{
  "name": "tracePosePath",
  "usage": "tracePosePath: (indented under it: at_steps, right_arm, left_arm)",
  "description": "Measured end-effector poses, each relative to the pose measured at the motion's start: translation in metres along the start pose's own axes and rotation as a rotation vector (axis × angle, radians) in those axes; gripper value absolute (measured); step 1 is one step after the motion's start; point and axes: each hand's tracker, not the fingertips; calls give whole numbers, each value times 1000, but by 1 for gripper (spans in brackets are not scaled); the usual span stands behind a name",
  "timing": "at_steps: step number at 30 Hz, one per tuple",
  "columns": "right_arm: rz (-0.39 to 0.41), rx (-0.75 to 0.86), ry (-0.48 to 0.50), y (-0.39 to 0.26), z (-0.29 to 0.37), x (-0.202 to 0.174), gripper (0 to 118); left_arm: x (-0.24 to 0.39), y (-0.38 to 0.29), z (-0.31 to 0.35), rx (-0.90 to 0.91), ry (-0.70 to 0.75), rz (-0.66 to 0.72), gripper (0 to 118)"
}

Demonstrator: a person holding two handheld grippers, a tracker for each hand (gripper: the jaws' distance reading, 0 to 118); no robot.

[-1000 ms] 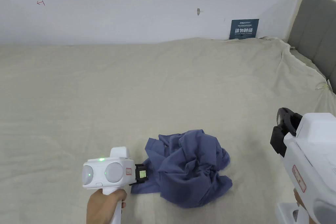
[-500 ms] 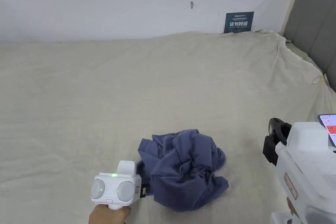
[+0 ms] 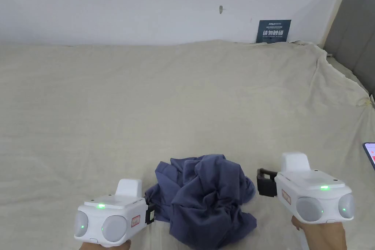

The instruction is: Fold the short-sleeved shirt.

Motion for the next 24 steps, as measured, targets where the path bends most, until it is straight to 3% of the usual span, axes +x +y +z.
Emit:
tracePosePath:
  at_steps: [2, 12, 15, 17, 18, 19, 20, 24]
  right_arm:
    - [11, -59, 0, -5, -22, -3, 86]
    - [65, -173, 56, -16, -76, -25, 81]
    - [59, -182, 88, -18, -86, -30, 58]
    - [31, -178, 166, -22, -83, -36, 21]
    - [7, -181, 209, -23, -84, -36, 12]
    - [-35, -179, 251, -25, -85, -34, 11]
    - [-40, -174, 201, -25, -78, -35, 11]
    - [-100, -155, 226, -27, -68, -15, 8]
  left_arm:
    - [0, 0, 3, 3, -2, 4, 1]
    - [-17, -1, 2, -15, -20, 67, 1]
    - [-19, -1, 1, -18, -23, 78, 1]
    - [-18, -2, 1, -19, -24, 81, 1]
    - [-19, -1, 1, -18, -24, 83, 1]
    - [-19, -2, 1, -18, -24, 85, 1]
    - [-19, -2, 1, -18, -25, 88, 1]
    - [-23, -2, 1, -11, -36, 107, 1]
